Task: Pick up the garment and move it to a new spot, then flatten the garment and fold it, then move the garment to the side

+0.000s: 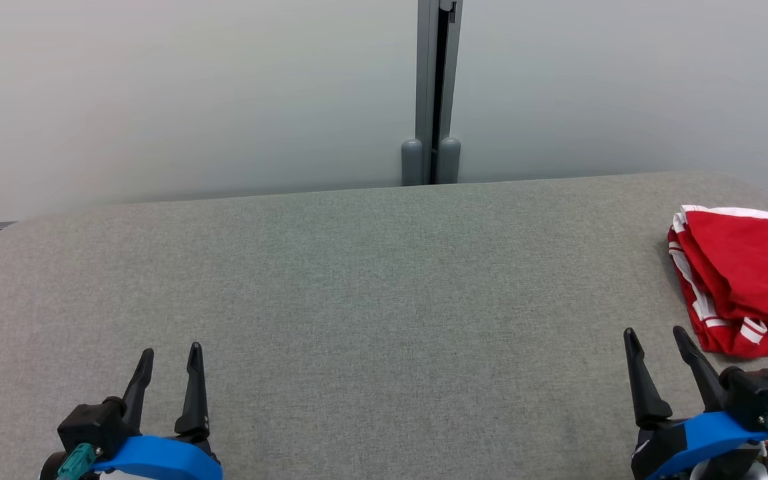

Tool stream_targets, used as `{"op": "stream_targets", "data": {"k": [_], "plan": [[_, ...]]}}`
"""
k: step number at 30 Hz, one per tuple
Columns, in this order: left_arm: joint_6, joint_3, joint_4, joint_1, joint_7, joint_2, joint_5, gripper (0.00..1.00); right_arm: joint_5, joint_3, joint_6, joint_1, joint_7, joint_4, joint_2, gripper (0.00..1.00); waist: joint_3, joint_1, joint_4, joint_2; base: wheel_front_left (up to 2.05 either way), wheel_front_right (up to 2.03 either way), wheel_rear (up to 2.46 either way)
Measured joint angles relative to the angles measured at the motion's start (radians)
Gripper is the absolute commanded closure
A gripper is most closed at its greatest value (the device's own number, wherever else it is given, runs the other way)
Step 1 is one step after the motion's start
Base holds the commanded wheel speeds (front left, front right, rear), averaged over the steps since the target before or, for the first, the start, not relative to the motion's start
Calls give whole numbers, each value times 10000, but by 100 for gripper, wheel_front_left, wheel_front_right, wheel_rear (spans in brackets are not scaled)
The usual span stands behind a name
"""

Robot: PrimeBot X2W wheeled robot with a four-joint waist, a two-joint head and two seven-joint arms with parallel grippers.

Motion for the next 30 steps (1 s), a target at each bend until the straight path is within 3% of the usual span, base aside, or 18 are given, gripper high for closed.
{"op": "stream_targets", "data": {"k": [19,20,30], "plan": [[-4,46,10,0,0,-48,-23,0,65,291,0,-151,-221,431,-33,0,7,0,-79,0,0,0,0],[-2,42,71,31,12,-63,-19,100,65,293,0,-123,-217,499,-13,100,7,1,-80,0,0,0,0],[-2,48,803,787,134,-385,-136,100,221,334,0,268,-69,1400,67,100,13,0,-80,0,0,0,0]]}}
